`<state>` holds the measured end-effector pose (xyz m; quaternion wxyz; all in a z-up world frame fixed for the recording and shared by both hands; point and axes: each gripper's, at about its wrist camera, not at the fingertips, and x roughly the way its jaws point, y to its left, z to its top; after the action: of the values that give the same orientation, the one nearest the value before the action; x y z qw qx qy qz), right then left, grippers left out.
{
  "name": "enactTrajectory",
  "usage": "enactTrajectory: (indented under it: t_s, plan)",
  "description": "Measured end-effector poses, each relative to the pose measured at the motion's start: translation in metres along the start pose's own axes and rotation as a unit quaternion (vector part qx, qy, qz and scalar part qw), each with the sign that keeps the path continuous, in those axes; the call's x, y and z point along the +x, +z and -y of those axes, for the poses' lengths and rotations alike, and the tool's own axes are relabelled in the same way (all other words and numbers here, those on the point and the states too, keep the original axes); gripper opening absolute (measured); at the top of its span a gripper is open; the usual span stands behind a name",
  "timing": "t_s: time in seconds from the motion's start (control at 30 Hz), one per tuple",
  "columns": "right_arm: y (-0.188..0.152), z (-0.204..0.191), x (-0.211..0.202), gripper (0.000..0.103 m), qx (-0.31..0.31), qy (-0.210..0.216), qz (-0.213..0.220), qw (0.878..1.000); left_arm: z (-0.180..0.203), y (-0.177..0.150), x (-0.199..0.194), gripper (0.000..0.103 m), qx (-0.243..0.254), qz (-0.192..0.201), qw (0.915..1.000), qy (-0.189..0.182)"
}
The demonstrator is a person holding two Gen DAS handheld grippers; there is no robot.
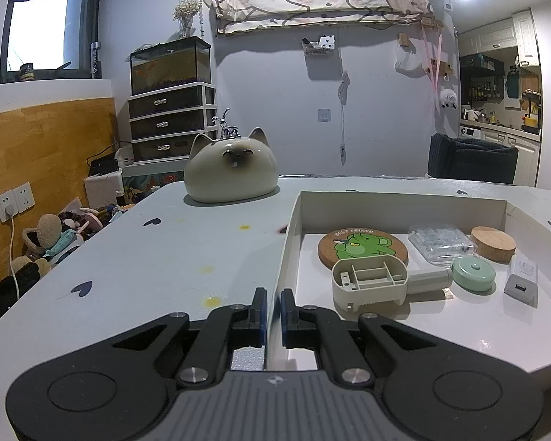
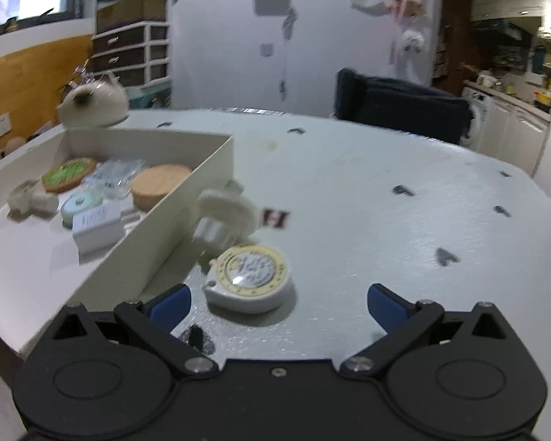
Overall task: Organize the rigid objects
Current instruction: 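Move the right gripper over the round white-and-yellow tape measure, then close the right gripper on the tape measure and lift it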
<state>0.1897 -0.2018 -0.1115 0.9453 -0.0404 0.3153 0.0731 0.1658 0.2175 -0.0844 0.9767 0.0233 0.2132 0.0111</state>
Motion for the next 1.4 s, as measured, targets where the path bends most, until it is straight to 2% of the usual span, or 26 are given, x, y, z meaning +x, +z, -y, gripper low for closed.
enactTrajectory:
  t_s: [0.3, 0.43, 0.47, 0.67, 0.8, 1.1, 1.2, 1.3, 1.4]
  plan:
    - [0.007, -0.007, 0.012, 0.081, 0.000, 0.029, 0.002, 1.000, 0.001, 0.000, 0.000, 0.007, 0.001, 0.000, 1.0000, 0.000]
    - [0.008, -0.011, 0.010, 0.060, -0.012, 0.036, 0.011, 0.999, 0.003, 0.000, 0.000, 0.007, 0.001, 0.000, 1.0000, 0.000]
    - [0.008, -0.013, 0.010, 0.058, -0.015, 0.035, 0.012, 0.999, 0.001, 0.000, 0.000, 0.007, 0.001, 0.000, 1.0000, 0.000]
    - [0.007, -0.017, 0.007, 0.058, -0.020, 0.024, 0.015, 0.999, 0.001, 0.000, 0.000, 0.007, 0.001, 0.000, 1.0000, 0.001]
    - [0.005, -0.019, 0.002, 0.058, -0.016, 0.000, 0.030, 0.999, 0.000, 0.000, 0.000, 0.007, 0.002, 0.000, 1.0000, 0.001]
    - [0.004, -0.013, -0.006, 0.057, -0.002, -0.013, 0.055, 0.998, 0.003, 0.000, 0.000, 0.007, 0.002, 0.000, 1.0000, 0.001]
    - [0.004, -0.014, -0.004, 0.057, -0.004, -0.009, 0.048, 0.999, 0.001, 0.000, 0.000, 0.007, 0.002, 0.000, 1.0000, 0.001]
    - [0.003, -0.016, 0.002, 0.058, -0.007, 0.013, 0.013, 1.000, 0.001, 0.000, 0.000, 0.007, 0.001, 0.000, 1.0000, 0.001]
    - [-0.002, -0.018, -0.004, 0.058, -0.006, 0.019, 0.012, 1.000, 0.001, 0.000, 0.000, 0.007, 0.002, 0.000, 1.0000, 0.000]
